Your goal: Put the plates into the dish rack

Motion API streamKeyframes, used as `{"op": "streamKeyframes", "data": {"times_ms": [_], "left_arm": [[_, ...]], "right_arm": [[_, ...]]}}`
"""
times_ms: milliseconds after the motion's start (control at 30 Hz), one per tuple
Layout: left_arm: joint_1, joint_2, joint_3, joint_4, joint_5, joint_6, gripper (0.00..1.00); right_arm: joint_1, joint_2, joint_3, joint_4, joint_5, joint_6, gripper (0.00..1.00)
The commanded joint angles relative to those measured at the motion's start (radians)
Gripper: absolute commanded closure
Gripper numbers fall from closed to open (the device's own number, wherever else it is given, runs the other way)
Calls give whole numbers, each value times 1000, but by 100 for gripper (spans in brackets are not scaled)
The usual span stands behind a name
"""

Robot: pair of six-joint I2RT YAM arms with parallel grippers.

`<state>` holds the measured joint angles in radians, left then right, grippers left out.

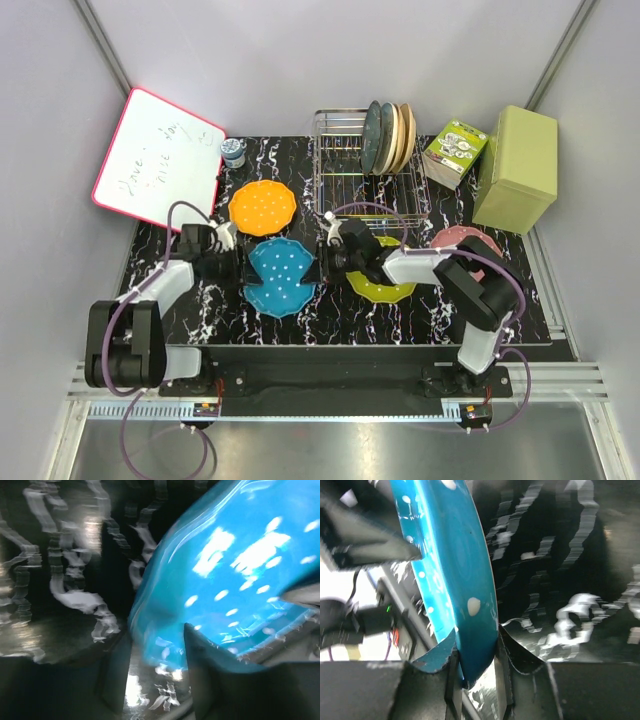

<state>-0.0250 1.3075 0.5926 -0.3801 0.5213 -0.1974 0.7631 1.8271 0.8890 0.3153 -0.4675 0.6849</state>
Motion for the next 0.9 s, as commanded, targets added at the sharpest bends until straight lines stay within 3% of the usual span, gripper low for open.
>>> {"op": "streamKeyframes", "data": {"times_ms": [0, 33, 233, 367, 467, 600, 767, 867], "left_arm": [[71, -43, 24, 12, 273, 38, 44], [92, -53, 33, 6, 287, 58, 35], [132, -244, 220, -137, 353, 191, 24], [163, -417, 312, -206, 335, 289, 15], [169, -549, 346, -217, 283, 338, 9], [172, -541, 426, -293, 188, 355, 6], [171, -570, 374, -247, 149, 332, 6], [171, -574, 339, -229, 151, 303, 6]], "right_arm": [[47, -173, 53, 116, -180, -139, 100], [35, -186, 60, 58, -198, -154, 100], [-4, -258, 151, -155, -188, -303, 100], [-13, -276, 328, -385, -82, -436, 100], [-19, -269, 495, -550, 56, -515, 100], [-45, -252, 688, -640, 293, -565, 100], [-73, -198, 917, -641, 527, -622, 100], [-74, -149, 996, -573, 754, -656, 100]]}}
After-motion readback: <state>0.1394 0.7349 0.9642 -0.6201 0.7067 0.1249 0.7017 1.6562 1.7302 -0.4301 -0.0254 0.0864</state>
